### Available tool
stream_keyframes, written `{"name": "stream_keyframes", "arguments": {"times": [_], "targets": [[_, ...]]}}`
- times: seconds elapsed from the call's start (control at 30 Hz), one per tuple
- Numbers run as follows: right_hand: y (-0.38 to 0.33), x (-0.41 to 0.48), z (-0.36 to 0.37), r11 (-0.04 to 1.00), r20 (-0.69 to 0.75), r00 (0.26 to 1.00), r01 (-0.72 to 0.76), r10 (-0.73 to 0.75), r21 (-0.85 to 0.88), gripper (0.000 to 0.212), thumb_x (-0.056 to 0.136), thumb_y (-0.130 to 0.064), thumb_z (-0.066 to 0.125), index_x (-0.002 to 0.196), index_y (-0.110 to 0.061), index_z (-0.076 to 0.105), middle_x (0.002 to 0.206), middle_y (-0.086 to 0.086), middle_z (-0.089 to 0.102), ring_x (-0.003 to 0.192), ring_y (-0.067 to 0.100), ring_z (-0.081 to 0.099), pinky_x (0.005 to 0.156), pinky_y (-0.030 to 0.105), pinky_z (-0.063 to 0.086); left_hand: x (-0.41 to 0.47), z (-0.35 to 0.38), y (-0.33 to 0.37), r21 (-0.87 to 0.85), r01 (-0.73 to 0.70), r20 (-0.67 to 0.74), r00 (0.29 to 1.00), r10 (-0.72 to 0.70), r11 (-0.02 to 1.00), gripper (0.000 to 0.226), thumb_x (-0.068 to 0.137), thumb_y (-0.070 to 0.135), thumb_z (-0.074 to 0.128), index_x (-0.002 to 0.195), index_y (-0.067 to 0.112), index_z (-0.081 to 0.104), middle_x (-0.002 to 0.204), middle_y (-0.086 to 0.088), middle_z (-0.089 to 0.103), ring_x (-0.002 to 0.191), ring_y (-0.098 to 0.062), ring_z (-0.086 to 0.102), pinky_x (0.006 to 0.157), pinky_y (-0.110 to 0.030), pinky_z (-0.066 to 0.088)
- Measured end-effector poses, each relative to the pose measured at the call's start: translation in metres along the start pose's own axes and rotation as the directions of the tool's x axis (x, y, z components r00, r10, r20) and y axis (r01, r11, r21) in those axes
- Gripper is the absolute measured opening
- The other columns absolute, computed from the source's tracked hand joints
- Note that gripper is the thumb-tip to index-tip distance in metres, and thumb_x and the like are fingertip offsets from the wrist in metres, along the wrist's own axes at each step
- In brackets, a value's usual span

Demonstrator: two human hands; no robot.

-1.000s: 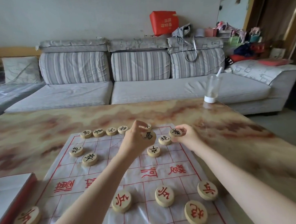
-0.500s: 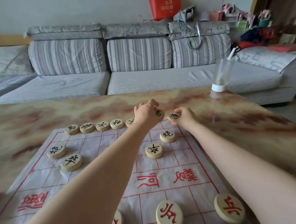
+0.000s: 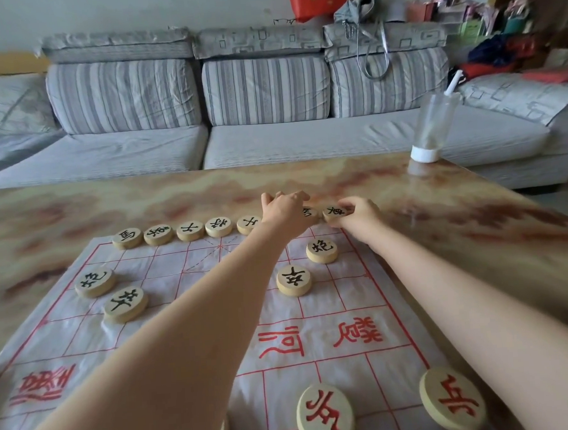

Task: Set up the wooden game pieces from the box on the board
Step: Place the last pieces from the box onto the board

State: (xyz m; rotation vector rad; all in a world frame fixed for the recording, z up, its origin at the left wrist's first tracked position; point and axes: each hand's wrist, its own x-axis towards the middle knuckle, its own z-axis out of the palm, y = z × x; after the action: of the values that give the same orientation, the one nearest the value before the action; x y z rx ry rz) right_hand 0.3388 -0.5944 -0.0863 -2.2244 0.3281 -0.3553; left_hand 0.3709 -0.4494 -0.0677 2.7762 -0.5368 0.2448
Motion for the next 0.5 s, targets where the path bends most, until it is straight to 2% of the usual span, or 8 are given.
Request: {"name": "stream_keyframes", "arguments": {"times": [0.1, 0.17, 0.3, 0.37, 0.43, 0.5], "targets": [[-0.002, -0.004, -0.001, 0.999, -0.007, 1.0, 0.011, -0.01, 0.03, 0.059, 0.073, -0.029, 0.076, 0.125, -0.007, 0.055, 0.129, 0.012, 0.057, 0.121, 0.025, 0.051, 0.103, 0.033, 0.039, -0.01, -0.005, -0.002, -0.035, 0.003, -0.043, 0.999, -0.005, 0.999, 0.051, 0.086, 0.049, 0.051, 0.131, 0.024, 0.045, 0.118, 0.001, 0.063, 0.12, -0.021, 0.042, 0.095, -0.037, 0.022], [-0.005, -0.009, -0.004, 1.0, -0.03, 1.0, 0.002, -0.002, 0.009, 0.061, 0.075, -0.03, 0.075, 0.127, -0.007, 0.053, 0.132, 0.012, 0.053, 0.122, 0.026, 0.049, 0.1, 0.029, 0.038, -0.018, -0.011, -0.004, -0.082, 0.007, -0.083, 0.996, -0.014, 0.997, 0.046, 0.088, 0.04, 0.051, 0.13, 0.024, 0.046, 0.12, 0.001, 0.062, 0.121, -0.022, 0.042, 0.095, -0.037, 0.021], [-0.019, -0.021, -0.008, 0.995, -0.097, 0.995, 0.017, -0.027, -0.099, 0.05, 0.079, -0.026, 0.069, 0.125, -0.01, 0.054, 0.132, 0.013, 0.051, 0.125, 0.028, 0.044, 0.1, 0.029, 0.034, -0.039, -0.033, -0.013, -0.232, 0.009, -0.166, 0.985, -0.049, 0.973, 0.036, 0.087, 0.028, 0.053, 0.123, 0.024, 0.053, 0.12, 0.006, 0.063, 0.121, -0.018, 0.045, 0.093, -0.035, 0.02], [-0.032, -0.029, -0.004, 0.994, -0.065, 0.997, 0.032, -0.039, -0.101, 0.042, 0.081, -0.022, 0.066, 0.121, -0.014, 0.057, 0.128, 0.012, 0.055, 0.123, 0.027, 0.046, 0.098, 0.029, 0.036, -0.051, -0.046, -0.02, -0.307, 0.023, -0.179, 0.981, -0.081, 0.952, 0.03, 0.086, 0.028, 0.054, 0.116, 0.025, 0.057, 0.113, 0.008, 0.067, 0.115, -0.015, 0.052, 0.093, -0.034, 0.021], [-0.05, -0.043, 0.003, 0.993, 0.015, 0.998, 0.067, -0.065, -0.098, 0.037, 0.081, -0.018, 0.065, 0.118, -0.015, 0.06, 0.123, 0.01, 0.061, 0.117, 0.025, 0.053, 0.094, 0.027, 0.039, -0.067, -0.056, -0.03, -0.435, 0.072, -0.159, 0.975, -0.155, 0.897, 0.025, 0.085, 0.026, 0.057, 0.109, 0.026, 0.062, 0.107, 0.009, 0.069, 0.107, -0.013, 0.058, 0.098, -0.032, 0.027], [-0.071, -0.058, 0.014, 0.986, 0.097, 0.988, 0.129, -0.12, -0.102, 0.036, 0.081, -0.014, 0.066, 0.116, -0.014, 0.062, 0.122, 0.007, 0.063, 0.115, 0.022, 0.055, 0.092, 0.024, 0.04, -0.082, -0.067, -0.043, -0.545, 0.1, -0.146, 0.966, -0.212, 0.833, 0.024, 0.082, 0.019, 0.057, 0.105, 0.025, 0.065, 0.102, 0.006, 0.071, 0.101, -0.014, 0.062, 0.103, -0.039, 0.036]]}}
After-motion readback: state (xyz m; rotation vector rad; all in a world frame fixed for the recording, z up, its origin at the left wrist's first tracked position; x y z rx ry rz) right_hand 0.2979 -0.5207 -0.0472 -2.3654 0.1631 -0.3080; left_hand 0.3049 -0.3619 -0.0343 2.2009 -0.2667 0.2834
